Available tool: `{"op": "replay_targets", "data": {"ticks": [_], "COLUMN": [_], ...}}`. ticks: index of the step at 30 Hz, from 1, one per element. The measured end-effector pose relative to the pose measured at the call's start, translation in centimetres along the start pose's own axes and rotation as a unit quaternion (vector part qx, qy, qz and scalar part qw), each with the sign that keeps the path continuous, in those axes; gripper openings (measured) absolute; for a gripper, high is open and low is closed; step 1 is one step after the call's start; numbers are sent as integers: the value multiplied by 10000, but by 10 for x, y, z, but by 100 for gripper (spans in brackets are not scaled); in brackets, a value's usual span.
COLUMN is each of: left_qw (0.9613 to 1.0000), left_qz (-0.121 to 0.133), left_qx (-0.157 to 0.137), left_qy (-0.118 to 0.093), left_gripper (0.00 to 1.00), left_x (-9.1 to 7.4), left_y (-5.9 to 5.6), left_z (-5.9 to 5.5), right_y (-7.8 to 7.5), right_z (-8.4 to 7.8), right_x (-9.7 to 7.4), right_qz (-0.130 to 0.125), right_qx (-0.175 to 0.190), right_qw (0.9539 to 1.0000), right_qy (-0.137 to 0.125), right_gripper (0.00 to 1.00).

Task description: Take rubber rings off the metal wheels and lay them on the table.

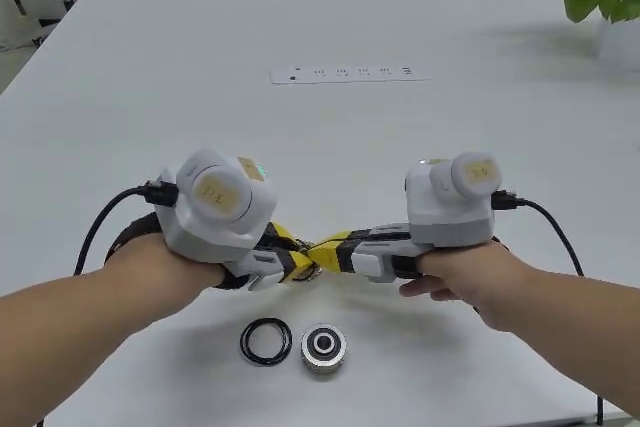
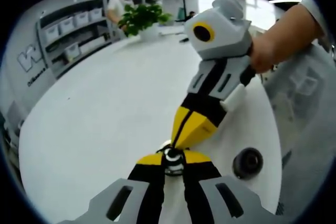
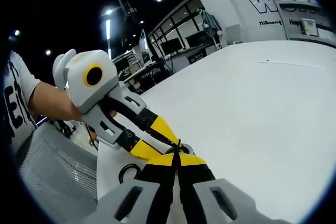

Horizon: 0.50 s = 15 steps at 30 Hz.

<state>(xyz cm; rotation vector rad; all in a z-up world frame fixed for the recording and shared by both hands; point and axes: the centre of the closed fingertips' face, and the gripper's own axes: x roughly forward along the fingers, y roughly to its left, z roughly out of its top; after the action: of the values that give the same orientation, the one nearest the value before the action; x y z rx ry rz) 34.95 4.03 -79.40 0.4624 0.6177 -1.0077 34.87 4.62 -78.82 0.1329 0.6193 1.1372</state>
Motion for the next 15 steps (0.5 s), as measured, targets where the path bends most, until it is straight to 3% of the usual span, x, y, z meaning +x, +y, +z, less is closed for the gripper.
{"op": "replay_targets", "data": {"ticks": [8, 15], "left_qw": [9999, 9998], "left_qz": [-72, -118], "left_qx": [64, -59], "left_qy": [-84, -137], "left_gripper": [14, 20], "left_x": [0, -1], "left_y": [0, -1], "left_z": [0, 2], "right_y": [-2, -2], "right_z": [-1, 1], "right_x": [-2, -4], "right_qz": [-32, -48], "right_qx": [32, 61], "right_qw": [10000, 10000], "right_qy": [-4, -38], "right_gripper": [0, 0]}}
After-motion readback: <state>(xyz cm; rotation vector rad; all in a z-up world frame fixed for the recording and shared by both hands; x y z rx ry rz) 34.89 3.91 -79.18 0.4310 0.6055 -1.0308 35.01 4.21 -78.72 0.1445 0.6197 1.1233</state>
